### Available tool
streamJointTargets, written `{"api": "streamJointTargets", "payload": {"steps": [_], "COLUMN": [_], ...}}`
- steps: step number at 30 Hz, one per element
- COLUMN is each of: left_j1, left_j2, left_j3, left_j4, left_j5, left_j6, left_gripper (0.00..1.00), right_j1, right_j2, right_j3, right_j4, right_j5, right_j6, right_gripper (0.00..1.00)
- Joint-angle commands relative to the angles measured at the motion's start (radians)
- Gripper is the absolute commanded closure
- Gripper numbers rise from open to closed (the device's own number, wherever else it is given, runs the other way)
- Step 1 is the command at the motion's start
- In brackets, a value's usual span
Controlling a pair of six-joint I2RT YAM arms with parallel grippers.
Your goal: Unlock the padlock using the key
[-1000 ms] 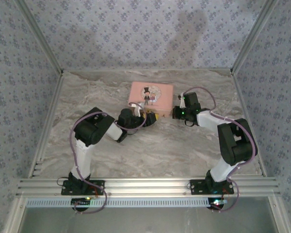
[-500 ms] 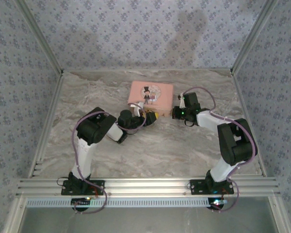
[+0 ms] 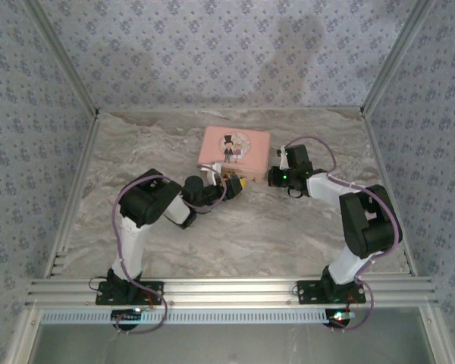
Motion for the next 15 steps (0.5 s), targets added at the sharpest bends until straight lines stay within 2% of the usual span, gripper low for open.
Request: {"api": "streamJointTargets", "payload": {"steps": [1, 15], "left_j1": [0.001, 0.041], "left_j2": [-0.006, 0.025], "left_j3": [0.005, 0.002], "left_j4": [-0.068, -0.08], "left_j5": [-0.04, -0.014], "left_j6": [0.023, -0.057], "left_gripper": [0.33, 0.61], "right_j1": [0.01, 0.013], "right_j2": [0.012, 0.012], "right_j3": [0.029, 0.016], "right_j4": [-0.004, 0.009], "right_j5": [-0.023, -0.023], "right_j6": [-0.019, -0.015], "right_gripper": [1.0, 1.0]}}
